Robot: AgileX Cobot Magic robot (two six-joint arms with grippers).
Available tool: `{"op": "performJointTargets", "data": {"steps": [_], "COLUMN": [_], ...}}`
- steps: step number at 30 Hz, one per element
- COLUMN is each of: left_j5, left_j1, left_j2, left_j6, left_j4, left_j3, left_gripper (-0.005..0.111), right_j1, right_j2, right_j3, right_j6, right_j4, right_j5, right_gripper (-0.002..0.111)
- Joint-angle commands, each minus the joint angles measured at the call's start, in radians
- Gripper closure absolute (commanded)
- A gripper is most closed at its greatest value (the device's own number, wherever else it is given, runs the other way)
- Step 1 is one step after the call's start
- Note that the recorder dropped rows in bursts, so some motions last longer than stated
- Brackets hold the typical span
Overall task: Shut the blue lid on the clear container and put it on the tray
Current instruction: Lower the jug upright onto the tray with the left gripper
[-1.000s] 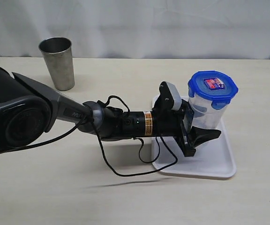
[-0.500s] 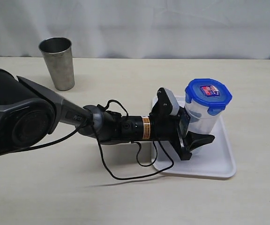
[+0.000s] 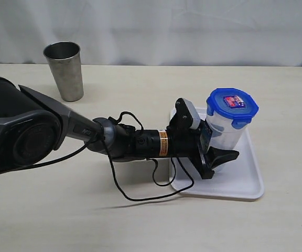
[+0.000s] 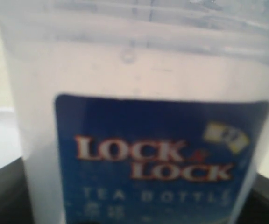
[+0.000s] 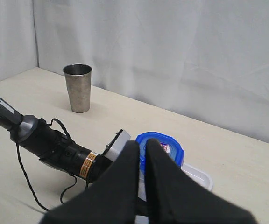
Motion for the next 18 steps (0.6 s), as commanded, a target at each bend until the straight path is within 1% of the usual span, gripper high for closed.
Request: {"op": "performJointTargets", "data": {"steps": [1,4,7,16,17,18], "left_j5": [-0.019,0.010,0.010,0.008,0.008,0.008], "left_j1": [0.004,0.004,0.013,0.013,0.013,0.013], "left_j2": [0.000,0.000,0.000,0.000,0.000,0.000], "left_j6": [0.000,-0.034,-0.032,-0.032,-0.032,-0.032], "left_j4": [-0.023,-0.062,-0.040,-0.019,-0.012,-0.003], "left_j3": [-0.005,-0.005,-0.005,-0.005,-0.005,-0.005], "left_gripper": [0.039,0.030,0.030,0.030,0.029,0.024], "right_j1": [-0.005,-0.005,-0.005,-0.005,-0.005,-0.005], "right_j2": [-0.003,-0.003,-0.003,-0.003,-0.003,-0.003], "right_j3": [0.005,0.005,0.005,0.005,0.005,0.005], "right_j6": [0.004,0.004,0.004,0.002,0.002,0.002], "right_j4": [-0.007,-0.010,-0.010,-0.010,-0.010,-0.010], "right_j5": [-0.009,-0.009,-0.009,-0.009,-0.009,-0.009], "right_gripper": [0.104,0.104,0.104,0.104,0.104,0.104]}}
